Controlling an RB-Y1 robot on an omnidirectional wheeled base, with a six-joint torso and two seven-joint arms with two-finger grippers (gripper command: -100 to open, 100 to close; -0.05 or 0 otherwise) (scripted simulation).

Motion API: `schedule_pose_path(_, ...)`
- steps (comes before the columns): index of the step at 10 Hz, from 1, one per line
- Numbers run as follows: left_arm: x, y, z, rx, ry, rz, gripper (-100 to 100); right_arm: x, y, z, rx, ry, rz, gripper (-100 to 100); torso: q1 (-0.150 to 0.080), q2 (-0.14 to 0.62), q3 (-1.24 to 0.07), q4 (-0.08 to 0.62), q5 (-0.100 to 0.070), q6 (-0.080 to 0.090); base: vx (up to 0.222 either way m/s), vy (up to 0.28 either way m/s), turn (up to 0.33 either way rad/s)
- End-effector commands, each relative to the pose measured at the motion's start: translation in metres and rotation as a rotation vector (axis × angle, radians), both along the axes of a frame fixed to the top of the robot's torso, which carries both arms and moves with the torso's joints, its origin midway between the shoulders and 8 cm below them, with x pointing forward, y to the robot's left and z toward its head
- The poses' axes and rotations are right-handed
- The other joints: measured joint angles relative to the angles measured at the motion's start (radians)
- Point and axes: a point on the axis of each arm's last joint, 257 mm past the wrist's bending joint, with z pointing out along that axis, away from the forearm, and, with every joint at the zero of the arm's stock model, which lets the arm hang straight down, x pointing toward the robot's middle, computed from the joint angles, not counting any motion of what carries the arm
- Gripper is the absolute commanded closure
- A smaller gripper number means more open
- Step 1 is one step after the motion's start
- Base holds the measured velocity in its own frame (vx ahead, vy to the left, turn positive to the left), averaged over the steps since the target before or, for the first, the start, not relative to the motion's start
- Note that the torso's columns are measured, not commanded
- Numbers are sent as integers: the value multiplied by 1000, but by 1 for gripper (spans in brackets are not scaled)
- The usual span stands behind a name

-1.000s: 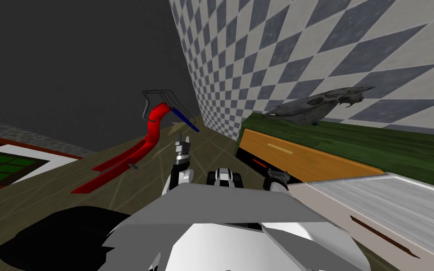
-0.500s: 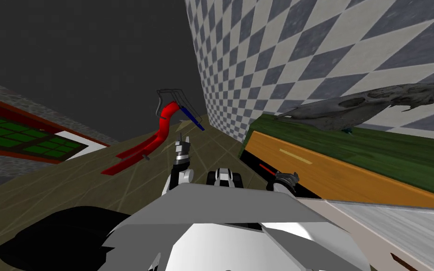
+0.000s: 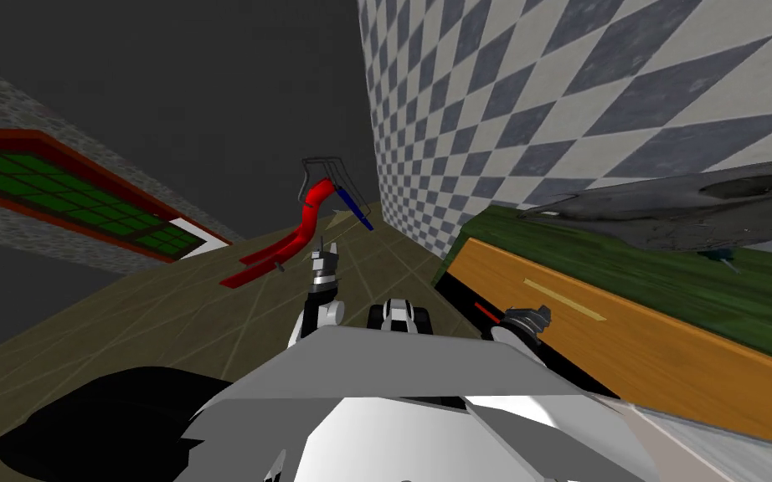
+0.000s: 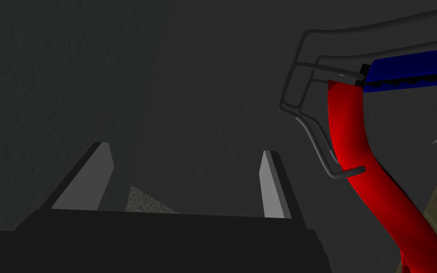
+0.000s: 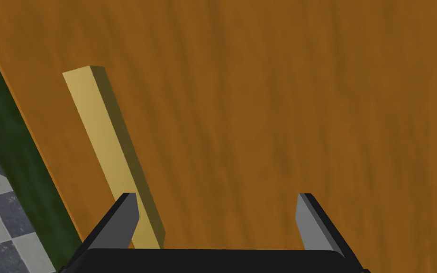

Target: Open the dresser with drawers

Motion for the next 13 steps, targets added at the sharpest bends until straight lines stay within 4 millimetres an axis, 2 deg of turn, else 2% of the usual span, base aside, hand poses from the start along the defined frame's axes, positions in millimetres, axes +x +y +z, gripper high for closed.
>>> schedule_pose_path(1,0,0,0,0,0,0,0,-5,-22,26,-143,51,-2,-100,0,0,0,0,0,0,24,17,259)
schedule_pose_path(3,0,0,0,0,0,0,0,-5,-34,41,-222,77,-1,-100,0,0,0,0,0,0,19,14,139)
schedule_pose_path(5,0,0,0,0,0,0,0,-5,-38,47,-251,86,-1,-100,0,1,1,0,0,0,7,9,65)
schedule_pose_path(7,0,0,0,0,0,0,0,-6,-36,45,-239,82,-1,-100,0,1,0,0,0,0,1,1,10)
schedule_pose_path(8,0,0,0,0,0,0,0,-6,-36,45,-238,82,-1,100,0,1,0,0,0,0,0,0,0)
schedule_pose_path(11,0,0,0,0,0,0,0,-3,-36,48,-239,81,8,100,6,3,2,1,2,0,-71,127,-32)
schedule_pose_path(13,0,0,0,0,0,0,0,-1,-36,50,-239,81,15,100,2,2,1,1,0,0,-95,178,-30)
